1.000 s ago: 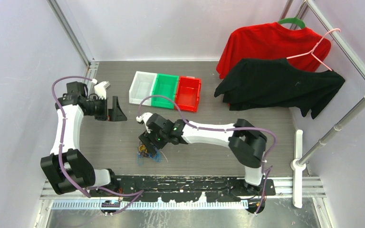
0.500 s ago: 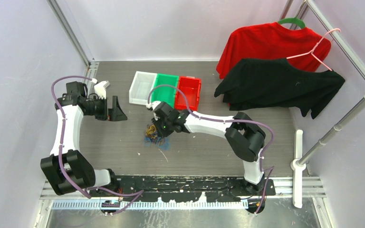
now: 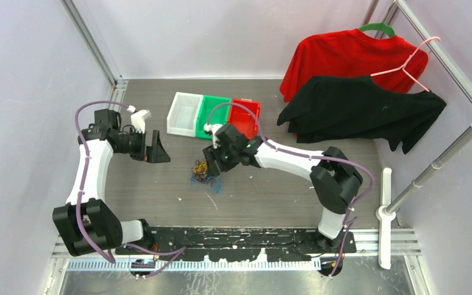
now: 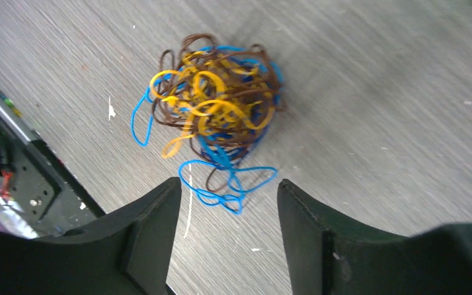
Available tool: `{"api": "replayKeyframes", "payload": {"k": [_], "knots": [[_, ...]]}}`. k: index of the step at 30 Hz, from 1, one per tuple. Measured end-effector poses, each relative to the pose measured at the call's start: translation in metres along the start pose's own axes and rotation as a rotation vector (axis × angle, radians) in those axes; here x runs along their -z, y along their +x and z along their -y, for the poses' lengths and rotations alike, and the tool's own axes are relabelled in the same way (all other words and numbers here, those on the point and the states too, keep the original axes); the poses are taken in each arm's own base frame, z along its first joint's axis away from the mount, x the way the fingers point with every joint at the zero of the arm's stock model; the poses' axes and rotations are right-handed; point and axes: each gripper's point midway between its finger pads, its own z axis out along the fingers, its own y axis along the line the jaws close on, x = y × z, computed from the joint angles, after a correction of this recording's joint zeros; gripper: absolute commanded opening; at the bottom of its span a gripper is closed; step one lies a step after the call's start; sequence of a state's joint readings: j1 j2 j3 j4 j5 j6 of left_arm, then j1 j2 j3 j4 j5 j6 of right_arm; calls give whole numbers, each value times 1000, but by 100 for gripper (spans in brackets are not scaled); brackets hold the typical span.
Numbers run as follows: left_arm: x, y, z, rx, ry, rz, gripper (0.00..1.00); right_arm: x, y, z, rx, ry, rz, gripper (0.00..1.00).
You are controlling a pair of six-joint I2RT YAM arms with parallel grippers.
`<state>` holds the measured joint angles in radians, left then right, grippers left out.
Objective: Untangle the cables
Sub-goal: Untie the cable.
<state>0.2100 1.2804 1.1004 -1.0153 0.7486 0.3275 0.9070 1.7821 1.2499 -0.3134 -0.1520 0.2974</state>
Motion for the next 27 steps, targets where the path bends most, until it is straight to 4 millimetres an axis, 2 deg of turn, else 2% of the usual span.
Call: {"api": "replayKeyframes", "payload": {"k": [4, 7, 9, 16, 20, 24, 27], "knots": [[0, 0, 5, -22, 9, -2, 95, 18, -17, 19, -85, -46, 35, 57], [-1, 2, 9, -31, 20, -13, 94, 25, -24, 31, -124, -77, 42, 56], [-2, 3, 11, -39, 26, -17, 93, 26, -22, 28, -130, -105, 28, 55], [-2, 6, 20, -56, 40, -30, 89, 29, -12, 0, -121, -229, -24, 56], [-3, 7, 23, -62, 48, -39, 88, 22, 2, -3, -125, -235, -60, 57], [-4, 8, 25, -64, 53, -44, 88, 6, 31, 3, -137, -183, -123, 55], [-4, 8, 25, -64, 54, -46, 84, -9, 47, 6, -131, -139, -161, 52]]}}
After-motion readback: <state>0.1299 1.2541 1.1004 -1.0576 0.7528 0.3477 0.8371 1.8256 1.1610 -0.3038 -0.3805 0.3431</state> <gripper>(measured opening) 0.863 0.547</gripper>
